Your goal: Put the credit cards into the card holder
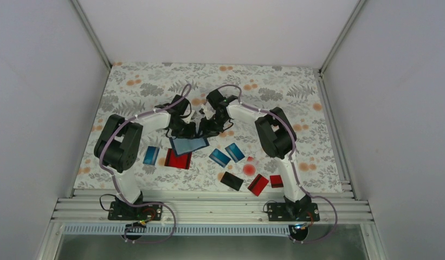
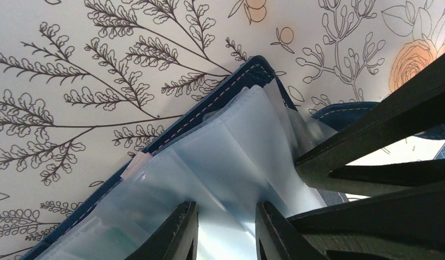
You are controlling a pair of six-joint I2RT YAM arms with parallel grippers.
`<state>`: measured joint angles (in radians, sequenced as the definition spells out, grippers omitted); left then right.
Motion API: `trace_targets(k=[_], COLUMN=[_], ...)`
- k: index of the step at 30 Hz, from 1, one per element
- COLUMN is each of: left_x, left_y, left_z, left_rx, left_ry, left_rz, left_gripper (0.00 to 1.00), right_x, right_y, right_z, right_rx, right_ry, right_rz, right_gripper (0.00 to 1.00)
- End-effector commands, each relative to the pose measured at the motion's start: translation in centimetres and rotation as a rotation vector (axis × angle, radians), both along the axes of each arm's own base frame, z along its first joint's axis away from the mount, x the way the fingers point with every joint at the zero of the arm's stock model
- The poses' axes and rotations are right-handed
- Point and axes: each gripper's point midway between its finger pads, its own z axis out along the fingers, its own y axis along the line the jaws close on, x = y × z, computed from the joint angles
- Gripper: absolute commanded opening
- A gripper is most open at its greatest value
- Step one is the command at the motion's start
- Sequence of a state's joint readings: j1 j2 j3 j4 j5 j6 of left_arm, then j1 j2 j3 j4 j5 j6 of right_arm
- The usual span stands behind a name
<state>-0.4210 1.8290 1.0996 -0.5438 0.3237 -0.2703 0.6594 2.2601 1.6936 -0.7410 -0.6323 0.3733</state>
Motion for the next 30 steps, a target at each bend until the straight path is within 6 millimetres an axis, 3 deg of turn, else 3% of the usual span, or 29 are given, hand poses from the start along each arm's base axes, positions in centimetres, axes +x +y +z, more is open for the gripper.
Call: trace_targets(k=[1,11,16,22,30], left_x=[-1.1,-1.2,-0.7,0.2,0.6], left_y=[-0.1,-0.1,0.3,0.8,2.9], left_z=[-2.3,-2.3,-1.5,1.1,6.5], left_rx=[0.0,-0.001,0.024,0.045,0.066], left_ry=[0.056,0.056,0.035,-0.023,-0.117], left_rz=[-0.008,-0.004,0.003,0.028,0.12], left_gripper=[0.29,0.3,0.3,0.3,0.36], right_x=[-0.6,-0.5,0.2,0.9,0.1], right_y=[1.0,1.7,0.7,0.5,3.4], right_z=[-1.1,0.1,0.0,2.1,6.5], right_rx=[0.023,0.047,-0.023,-0.025,0.163], right_ry=[0.028,-0.01,-0.038,-0.078,-0.047], right_rz=[0.045,0.074,0.04,0.026,0.097], right_gripper=[0.28,0.06,0.04,0.04,0.04])
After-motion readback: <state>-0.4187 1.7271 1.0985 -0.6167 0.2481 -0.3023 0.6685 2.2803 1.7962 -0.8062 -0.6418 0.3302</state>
